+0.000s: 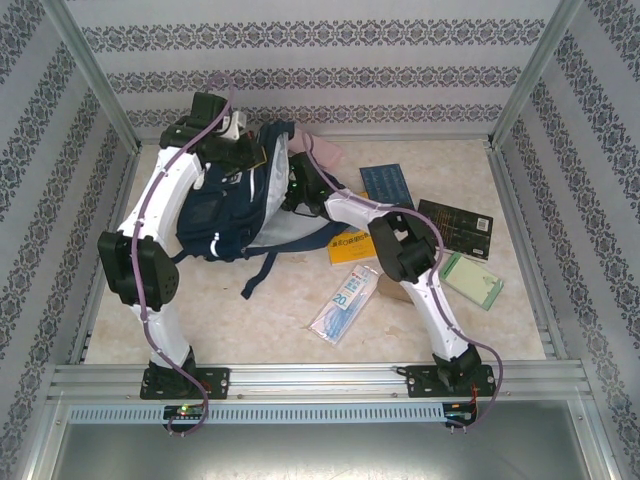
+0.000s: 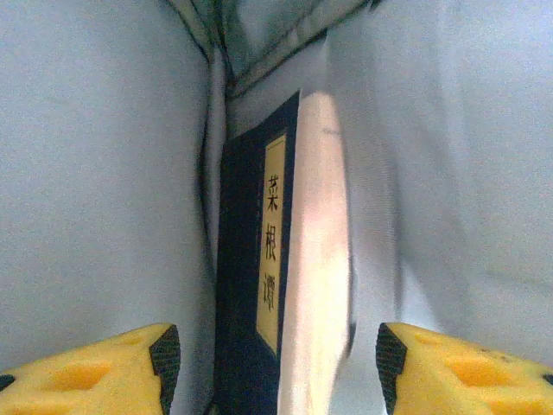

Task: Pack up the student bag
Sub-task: Place the book in the student bag, then close the student bag at the top-left of the table.

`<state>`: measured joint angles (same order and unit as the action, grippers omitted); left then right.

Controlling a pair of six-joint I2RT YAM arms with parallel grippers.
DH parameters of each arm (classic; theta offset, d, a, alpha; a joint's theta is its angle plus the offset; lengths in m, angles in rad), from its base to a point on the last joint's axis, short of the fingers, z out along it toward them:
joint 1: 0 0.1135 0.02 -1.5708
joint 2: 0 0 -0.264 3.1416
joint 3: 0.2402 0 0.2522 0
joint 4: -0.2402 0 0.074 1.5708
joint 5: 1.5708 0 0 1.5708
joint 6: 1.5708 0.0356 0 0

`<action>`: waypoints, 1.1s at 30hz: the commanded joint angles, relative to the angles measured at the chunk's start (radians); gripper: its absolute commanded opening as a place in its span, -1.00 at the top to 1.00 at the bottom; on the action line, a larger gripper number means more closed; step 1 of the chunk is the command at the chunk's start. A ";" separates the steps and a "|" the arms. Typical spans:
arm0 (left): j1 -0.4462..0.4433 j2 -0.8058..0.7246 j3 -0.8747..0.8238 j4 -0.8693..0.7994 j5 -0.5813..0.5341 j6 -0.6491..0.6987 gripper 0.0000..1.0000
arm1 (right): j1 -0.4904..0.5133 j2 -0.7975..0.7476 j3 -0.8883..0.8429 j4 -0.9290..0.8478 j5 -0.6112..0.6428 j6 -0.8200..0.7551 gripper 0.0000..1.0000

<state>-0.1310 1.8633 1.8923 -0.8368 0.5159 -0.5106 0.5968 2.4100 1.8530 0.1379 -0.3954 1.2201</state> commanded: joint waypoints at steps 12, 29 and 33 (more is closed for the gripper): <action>0.090 -0.088 -0.211 -0.012 -0.152 0.215 0.98 | -0.105 -0.458 -0.420 -0.145 0.063 -0.238 -0.25; -0.024 -0.119 -0.417 0.220 0.034 -0.055 -0.19 | -0.309 -0.704 -0.758 -0.420 0.230 -0.498 -0.26; -0.120 -0.118 -0.459 0.325 0.013 -0.164 -0.34 | -0.335 -0.695 -0.777 -0.430 0.218 -0.499 -0.26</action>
<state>-0.1902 1.7718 1.4597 -0.6376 0.5064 -0.5488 0.2756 1.7287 1.0897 -0.2642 -0.1978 0.7544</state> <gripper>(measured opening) 0.666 0.631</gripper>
